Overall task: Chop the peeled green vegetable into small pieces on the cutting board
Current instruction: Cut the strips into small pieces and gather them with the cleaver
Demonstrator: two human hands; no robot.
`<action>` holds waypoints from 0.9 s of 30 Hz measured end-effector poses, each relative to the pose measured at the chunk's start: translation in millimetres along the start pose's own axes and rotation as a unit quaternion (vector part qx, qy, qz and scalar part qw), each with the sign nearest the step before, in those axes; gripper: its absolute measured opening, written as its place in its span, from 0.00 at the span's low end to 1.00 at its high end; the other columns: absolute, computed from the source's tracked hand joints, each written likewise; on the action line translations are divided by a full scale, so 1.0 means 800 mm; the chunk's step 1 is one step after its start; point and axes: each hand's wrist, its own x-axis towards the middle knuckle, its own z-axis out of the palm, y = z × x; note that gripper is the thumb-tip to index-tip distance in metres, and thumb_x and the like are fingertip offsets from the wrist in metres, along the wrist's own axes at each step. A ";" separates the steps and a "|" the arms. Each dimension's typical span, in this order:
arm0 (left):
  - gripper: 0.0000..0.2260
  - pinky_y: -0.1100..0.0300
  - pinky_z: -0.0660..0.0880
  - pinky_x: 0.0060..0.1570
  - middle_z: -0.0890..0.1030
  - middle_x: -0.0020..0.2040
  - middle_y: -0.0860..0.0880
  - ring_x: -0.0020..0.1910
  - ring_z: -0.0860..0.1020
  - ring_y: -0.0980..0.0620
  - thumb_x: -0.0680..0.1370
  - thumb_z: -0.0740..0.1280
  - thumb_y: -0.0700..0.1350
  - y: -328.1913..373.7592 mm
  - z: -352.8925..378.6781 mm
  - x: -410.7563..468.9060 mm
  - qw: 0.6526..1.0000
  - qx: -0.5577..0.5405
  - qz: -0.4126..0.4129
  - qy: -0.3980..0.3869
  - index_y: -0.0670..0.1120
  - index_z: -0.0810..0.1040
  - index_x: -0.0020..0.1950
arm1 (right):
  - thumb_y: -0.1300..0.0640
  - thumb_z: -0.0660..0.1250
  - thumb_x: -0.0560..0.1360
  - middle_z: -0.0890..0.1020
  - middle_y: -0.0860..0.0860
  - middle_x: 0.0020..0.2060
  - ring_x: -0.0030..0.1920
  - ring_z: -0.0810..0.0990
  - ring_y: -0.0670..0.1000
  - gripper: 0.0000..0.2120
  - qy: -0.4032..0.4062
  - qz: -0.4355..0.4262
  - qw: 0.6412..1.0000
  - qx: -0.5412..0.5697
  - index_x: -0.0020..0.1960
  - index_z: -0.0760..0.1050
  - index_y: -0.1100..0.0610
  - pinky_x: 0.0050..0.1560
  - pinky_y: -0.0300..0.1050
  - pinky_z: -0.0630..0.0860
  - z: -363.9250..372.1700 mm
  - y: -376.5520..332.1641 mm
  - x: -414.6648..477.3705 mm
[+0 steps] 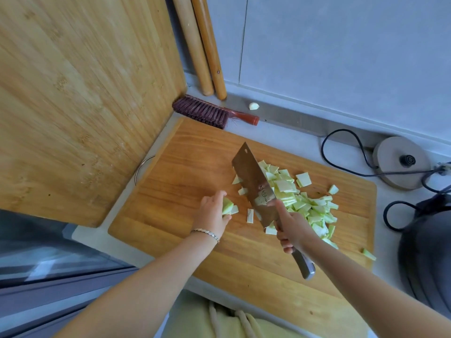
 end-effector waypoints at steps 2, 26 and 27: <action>0.24 0.57 0.71 0.57 0.72 0.62 0.46 0.62 0.69 0.48 0.73 0.69 0.44 -0.003 0.002 0.001 1.000 -0.013 0.005 0.003 0.46 0.65 0.67 | 0.36 0.54 0.77 0.61 0.48 0.18 0.18 0.59 0.49 0.28 -0.002 -0.011 1.000 -0.003 0.28 0.60 0.55 0.23 0.36 0.60 -0.003 -0.003 -0.006; 0.11 0.62 0.79 0.36 0.82 0.46 0.41 0.41 0.81 0.45 0.63 0.76 0.34 -0.037 0.016 -0.010 0.980 -0.107 0.100 0.132 0.37 0.81 0.44 | 0.37 0.50 0.78 0.65 0.50 0.19 0.17 0.63 0.48 0.28 -0.031 -0.059 0.991 -0.114 0.30 0.65 0.58 0.22 0.37 0.63 0.026 -0.038 -0.057; 0.11 0.64 0.78 0.37 0.82 0.46 0.40 0.42 0.81 0.45 0.63 0.76 0.34 -0.036 0.016 -0.011 0.981 -0.111 0.097 0.128 0.36 0.81 0.43 | 0.37 0.50 0.78 0.65 0.50 0.20 0.18 0.62 0.49 0.28 -0.032 -0.056 0.991 -0.113 0.30 0.65 0.57 0.22 0.37 0.63 0.027 -0.038 -0.057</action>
